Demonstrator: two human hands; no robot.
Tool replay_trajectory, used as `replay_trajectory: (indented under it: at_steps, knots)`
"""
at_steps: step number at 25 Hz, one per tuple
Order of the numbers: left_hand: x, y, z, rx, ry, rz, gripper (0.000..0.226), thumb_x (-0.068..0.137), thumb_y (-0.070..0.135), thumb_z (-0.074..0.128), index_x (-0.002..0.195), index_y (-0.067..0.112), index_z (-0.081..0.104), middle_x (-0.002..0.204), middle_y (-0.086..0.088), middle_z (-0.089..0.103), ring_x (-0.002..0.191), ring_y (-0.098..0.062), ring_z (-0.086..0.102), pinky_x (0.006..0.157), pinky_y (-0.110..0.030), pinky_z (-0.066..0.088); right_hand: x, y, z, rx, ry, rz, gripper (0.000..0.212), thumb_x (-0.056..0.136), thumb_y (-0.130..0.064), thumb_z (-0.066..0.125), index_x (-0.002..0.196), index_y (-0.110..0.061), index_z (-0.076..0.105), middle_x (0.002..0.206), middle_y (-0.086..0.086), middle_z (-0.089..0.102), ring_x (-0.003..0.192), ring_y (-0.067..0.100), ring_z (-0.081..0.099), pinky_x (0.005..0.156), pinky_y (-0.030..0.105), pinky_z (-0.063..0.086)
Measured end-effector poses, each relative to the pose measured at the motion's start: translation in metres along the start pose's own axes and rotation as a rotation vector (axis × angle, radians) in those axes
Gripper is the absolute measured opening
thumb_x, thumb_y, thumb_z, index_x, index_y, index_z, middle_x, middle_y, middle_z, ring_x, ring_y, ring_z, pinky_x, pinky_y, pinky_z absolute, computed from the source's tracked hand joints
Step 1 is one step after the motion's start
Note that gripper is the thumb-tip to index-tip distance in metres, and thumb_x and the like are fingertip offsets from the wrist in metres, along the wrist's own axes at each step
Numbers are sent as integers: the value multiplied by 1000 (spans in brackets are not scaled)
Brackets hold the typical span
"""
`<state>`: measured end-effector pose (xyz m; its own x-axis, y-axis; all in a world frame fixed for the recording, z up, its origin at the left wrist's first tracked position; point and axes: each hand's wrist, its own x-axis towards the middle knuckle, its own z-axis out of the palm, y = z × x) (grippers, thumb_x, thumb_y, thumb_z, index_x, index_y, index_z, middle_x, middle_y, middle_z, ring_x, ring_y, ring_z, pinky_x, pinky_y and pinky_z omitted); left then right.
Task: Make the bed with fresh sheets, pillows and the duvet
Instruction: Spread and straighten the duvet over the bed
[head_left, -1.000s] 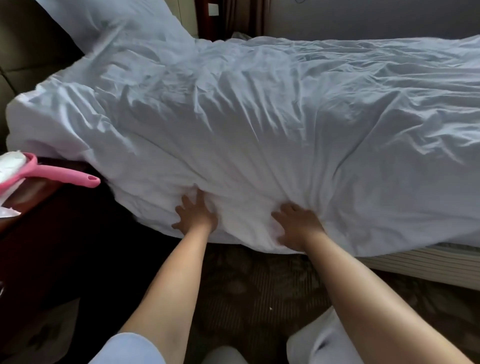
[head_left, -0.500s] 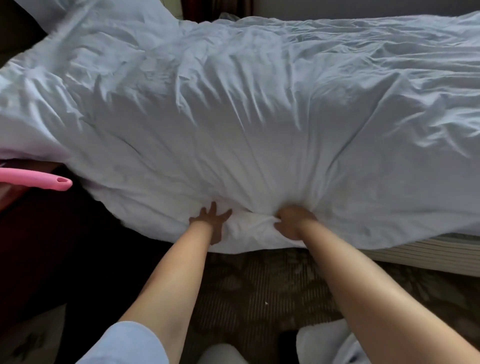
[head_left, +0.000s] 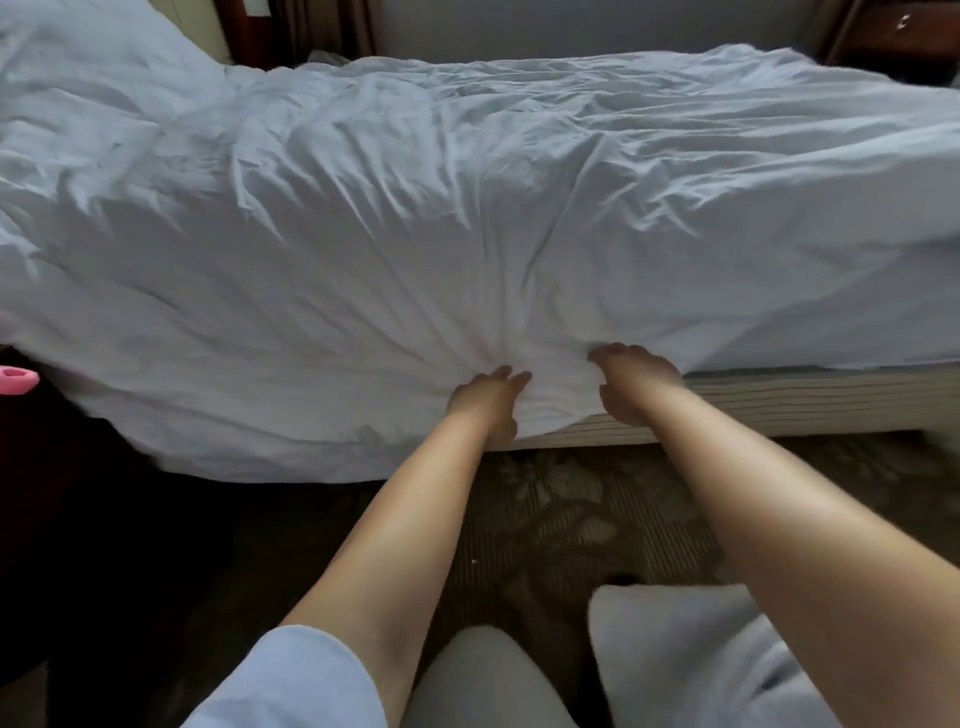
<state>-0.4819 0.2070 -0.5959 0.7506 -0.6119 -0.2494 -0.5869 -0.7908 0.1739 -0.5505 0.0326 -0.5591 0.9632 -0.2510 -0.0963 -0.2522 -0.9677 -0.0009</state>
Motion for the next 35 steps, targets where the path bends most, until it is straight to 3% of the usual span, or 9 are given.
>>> replay_trajectory:
  at_steps: [4,7,12,15,21,25,29,32,35]
  knots:
    - [12,48,1,21,66,66,78,91,27,55,153,28,7,160,1,4,143,-25,19,113,-40,27,-12,29,14,141,6,122,47,95,-13,39,142,-17,35,141,8,42,123,27,45,96,36,40]
    - [33,90,-10,110,260,72,84,90,34,58,152,27,4,160,-3,-3,146,-24,7,116,-43,19,-10,75,10,179,140,192,48,94,-9,41,141,-17,34,139,9,40,123,28,43,97,40,40]
    - [86,170,-8,207,427,36,104,84,62,54,148,27,-20,153,-14,-29,141,-40,-21,111,-62,-4,6,160,10,-155,314,79,82,88,-16,57,153,-20,7,157,12,12,143,30,14,115,47,17]
    - [132,192,-21,242,492,-77,108,83,56,59,149,22,-19,154,-25,-20,139,-52,-12,107,-68,-2,40,204,8,-289,534,-16,94,61,-9,75,146,-15,34,144,15,43,131,36,38,110,54,25]
    - [178,208,-21,484,606,-205,81,93,24,45,151,14,-10,149,-36,18,129,-65,20,103,-70,17,107,223,-17,-281,743,-287,44,76,-1,37,110,-5,65,95,14,66,86,34,60,83,44,51]
    - [176,210,-39,528,438,-205,71,100,19,35,150,16,-15,150,-36,6,131,-65,12,105,-70,13,116,223,-30,-355,609,-357,35,76,-6,42,95,-5,72,81,14,69,71,32,66,68,37,55]
    - [163,217,-84,407,361,-177,48,101,16,33,148,17,25,150,-23,28,133,-48,31,103,-51,36,87,227,-67,-391,533,-342,13,62,-3,70,73,-7,73,64,12,67,56,29,66,51,31,49]
    - [140,219,-125,215,160,-40,31,90,7,47,117,6,61,121,-18,59,112,-29,58,82,-27,44,50,223,-94,-100,330,-270,32,86,-7,52,114,-10,66,110,17,67,100,35,64,78,35,48]
    - [111,225,-103,226,-120,-40,17,86,1,50,95,0,64,101,-13,63,92,-22,60,69,-25,40,21,215,-80,197,-200,-71,38,90,-11,46,127,-10,54,125,12,59,102,27,58,79,29,41]
